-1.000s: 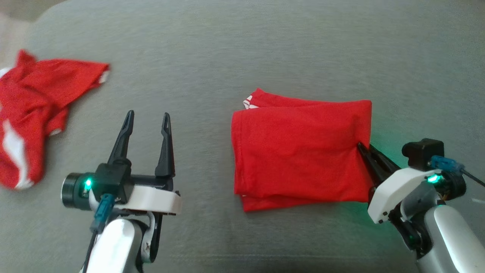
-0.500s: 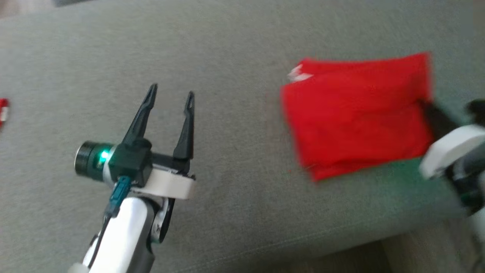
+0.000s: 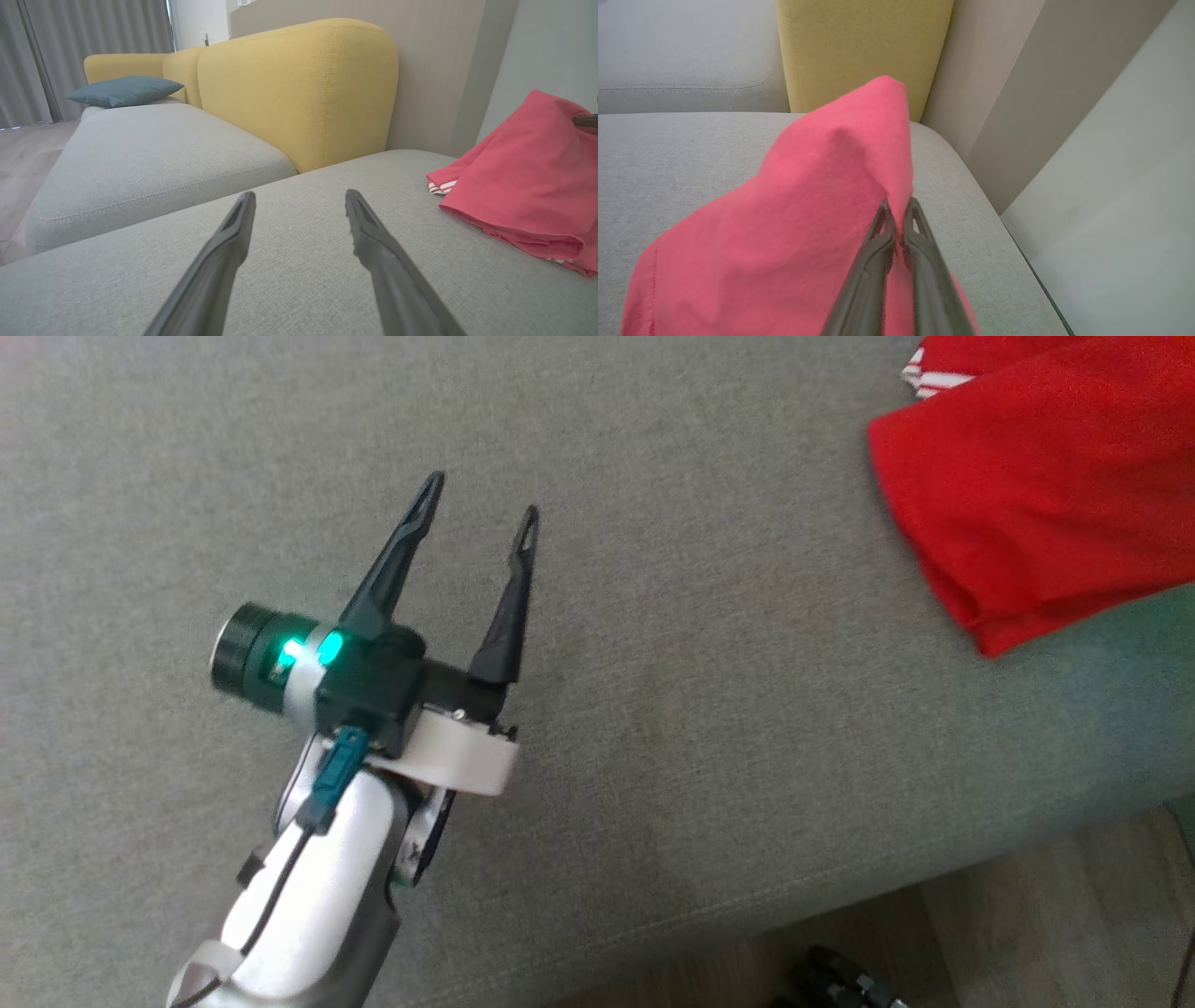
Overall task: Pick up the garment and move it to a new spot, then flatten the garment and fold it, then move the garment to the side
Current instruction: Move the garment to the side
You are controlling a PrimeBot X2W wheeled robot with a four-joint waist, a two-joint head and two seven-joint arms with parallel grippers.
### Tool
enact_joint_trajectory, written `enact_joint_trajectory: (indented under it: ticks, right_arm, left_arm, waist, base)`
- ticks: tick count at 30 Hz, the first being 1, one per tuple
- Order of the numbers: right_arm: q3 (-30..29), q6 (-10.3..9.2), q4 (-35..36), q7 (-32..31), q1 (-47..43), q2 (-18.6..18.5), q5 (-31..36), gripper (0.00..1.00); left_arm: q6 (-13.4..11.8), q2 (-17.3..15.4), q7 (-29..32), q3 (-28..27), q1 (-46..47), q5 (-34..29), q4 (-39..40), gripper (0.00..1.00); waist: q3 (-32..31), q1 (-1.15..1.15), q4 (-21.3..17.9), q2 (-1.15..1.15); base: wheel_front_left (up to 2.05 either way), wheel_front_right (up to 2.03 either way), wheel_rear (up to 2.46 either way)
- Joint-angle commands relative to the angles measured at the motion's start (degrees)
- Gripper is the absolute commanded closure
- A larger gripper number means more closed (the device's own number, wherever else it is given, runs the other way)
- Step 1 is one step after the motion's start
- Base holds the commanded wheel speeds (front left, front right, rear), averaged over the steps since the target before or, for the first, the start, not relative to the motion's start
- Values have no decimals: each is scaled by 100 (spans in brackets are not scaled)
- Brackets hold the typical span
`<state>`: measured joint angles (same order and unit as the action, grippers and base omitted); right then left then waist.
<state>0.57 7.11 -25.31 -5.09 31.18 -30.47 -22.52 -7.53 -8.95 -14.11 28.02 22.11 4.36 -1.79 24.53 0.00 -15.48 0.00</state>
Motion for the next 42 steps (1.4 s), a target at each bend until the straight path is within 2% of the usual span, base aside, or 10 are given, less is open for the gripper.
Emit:
enact_joint_trajectory:
  ticks: [1,11,12,14,16,21,26,33,35,42]
  right_arm:
    - [-51,37,113,64,67,-244,16,100]
    - [-572,37,-718,475,559,-194,368,100]
    - [-605,37,-822,476,596,-160,410,92]
    - [-638,37,-1039,485,658,-95,503,55]
    - [-681,37,-1241,501,700,-25,619,0]
    - [-944,37,-1704,712,691,161,993,0]
    - [-1262,37,-1602,1305,397,507,1240,0]
    - [-1143,37,-412,1700,-587,1321,1299,0]
    - [-1087,37,-176,1701,-766,1456,1302,0]
    - [-760,37,1334,1359,-1844,2163,1301,0]
  left_arm:
    - [12,-44,18,-120,206,-51,227,0]
    - [218,95,30,184,888,-210,185,0]
    - [229,103,21,200,930,-216,162,0]
    - [247,122,3,231,992,-218,107,0]
    - [252,142,-15,255,1026,-212,58,0]
    - [271,193,-57,296,1010,-123,-101,0]
    - [181,219,-80,254,781,-5,-243,0]
    - [-83,200,-87,2,167,212,-218,0]
    - [-126,196,-87,-45,64,243,-202,0]
    - [-427,145,-88,-432,-573,395,-99,0]
  waist:
    - [125,0,17,0]
    - [868,0,201,0]
    - [906,0,215,0]
    - [946,0,241,0]
    - [958,0,256,0]
    - [802,0,311,0]
    - [381,0,377,0]
    - [-410,0,588,0]
    - [-517,0,640,0]
    - [-1111,0,1116,0]
  base:
    - [0,0,0]
    - [0,0,0]
    - [0,0,0]
    - [0,0,0]
    - [0,0,0]
    - [0,0,0]
    - [0,0,0]
    - [0,0,0]
    - [0,0,0]
    - [0,0,0]
